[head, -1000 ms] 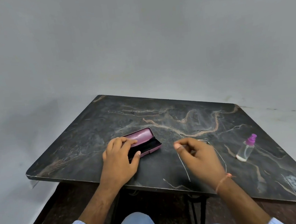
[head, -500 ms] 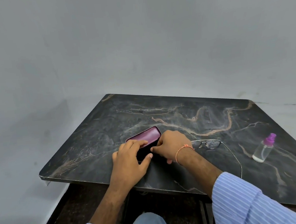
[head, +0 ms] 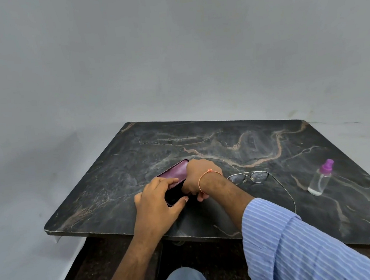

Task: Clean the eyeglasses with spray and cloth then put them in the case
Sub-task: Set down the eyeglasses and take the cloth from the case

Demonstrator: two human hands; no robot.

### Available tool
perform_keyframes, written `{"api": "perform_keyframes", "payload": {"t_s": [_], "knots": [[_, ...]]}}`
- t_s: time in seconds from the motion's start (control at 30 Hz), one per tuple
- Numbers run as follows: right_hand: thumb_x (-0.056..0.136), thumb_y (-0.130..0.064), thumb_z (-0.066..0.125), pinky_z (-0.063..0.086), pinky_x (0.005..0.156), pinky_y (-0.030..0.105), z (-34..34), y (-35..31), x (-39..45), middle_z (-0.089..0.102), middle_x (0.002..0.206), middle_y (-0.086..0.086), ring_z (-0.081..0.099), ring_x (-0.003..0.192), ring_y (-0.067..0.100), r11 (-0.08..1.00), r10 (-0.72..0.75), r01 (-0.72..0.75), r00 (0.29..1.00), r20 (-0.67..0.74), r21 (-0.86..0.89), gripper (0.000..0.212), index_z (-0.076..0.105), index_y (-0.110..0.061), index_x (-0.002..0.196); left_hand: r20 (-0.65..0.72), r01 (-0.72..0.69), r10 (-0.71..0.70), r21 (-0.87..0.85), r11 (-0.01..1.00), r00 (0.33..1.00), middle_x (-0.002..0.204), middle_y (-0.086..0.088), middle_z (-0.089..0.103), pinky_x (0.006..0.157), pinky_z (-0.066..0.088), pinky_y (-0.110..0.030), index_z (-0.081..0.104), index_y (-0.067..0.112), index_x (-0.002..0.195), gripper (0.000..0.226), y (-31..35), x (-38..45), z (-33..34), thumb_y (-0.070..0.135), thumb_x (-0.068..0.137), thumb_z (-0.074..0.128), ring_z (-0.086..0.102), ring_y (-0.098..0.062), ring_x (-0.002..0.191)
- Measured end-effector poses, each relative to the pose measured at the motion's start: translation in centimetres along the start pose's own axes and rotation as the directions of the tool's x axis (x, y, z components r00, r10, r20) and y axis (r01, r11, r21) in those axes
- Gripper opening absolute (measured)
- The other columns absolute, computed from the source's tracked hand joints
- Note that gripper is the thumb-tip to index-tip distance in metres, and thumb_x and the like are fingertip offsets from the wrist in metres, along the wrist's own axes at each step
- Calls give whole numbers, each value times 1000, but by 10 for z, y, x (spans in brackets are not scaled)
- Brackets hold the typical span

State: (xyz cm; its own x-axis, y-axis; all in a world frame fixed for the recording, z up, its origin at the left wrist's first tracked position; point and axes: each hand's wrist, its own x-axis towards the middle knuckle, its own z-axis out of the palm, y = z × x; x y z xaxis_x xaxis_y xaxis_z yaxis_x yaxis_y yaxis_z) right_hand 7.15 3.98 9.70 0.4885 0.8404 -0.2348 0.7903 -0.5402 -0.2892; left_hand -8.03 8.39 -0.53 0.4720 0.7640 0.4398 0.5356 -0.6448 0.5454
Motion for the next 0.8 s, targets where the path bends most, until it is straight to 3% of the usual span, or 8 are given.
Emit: {"api": "perform_keyframes", "payload": {"t_s": [0.27, 0.53, 0.63, 0.8], "knots": [[81, -28, 70, 68, 61, 34, 9, 16, -4, 75, 57, 5, 76, 51, 19, 984, -6, 15, 999, -48, 177, 17, 77, -13, 78, -12, 21, -21, -25, 999, 1000, 117, 32, 59, 103, 42, -42, 63, 49, 130, 60, 2, -2, -3, 64, 77, 87, 62, 9, 108], [81, -26, 74, 65, 54, 34, -9, 45, -35, 74, 56, 9, 75, 51, 23, 896, -50, 169, 957, -284, 411, 15, 73, -14, 72, 1, 33, -33, -7, 999, 999, 116, 31, 58, 104, 40, -43, 60, 50, 134, 62, 3, -1, -3, 66, 79, 83, 62, 10, 103], [78, -31, 73, 65, 57, 35, -16, 54, -47, 73, 57, 7, 74, 49, 21, 895, -88, 216, 944, -319, 391, 16, 70, -19, 69, 12, 36, -37, 11, 999, 999, 115, 31, 59, 105, 39, -42, 60, 49, 133, 58, 7, -1, -5, 66, 82, 82, 62, 8, 103], [69, -45, 71, 63, 67, 35, -27, 74, -71, 72, 62, -11, 69, 55, 7, 933, -142, 257, 905, -401, 251, 15, 71, -31, 70, 10, 6, -7, 50, 999, 1000, 121, 32, 57, 104, 33, -42, 64, 48, 128, 48, 11, -3, -6, 69, 86, 72, 61, 1, 110]]}}
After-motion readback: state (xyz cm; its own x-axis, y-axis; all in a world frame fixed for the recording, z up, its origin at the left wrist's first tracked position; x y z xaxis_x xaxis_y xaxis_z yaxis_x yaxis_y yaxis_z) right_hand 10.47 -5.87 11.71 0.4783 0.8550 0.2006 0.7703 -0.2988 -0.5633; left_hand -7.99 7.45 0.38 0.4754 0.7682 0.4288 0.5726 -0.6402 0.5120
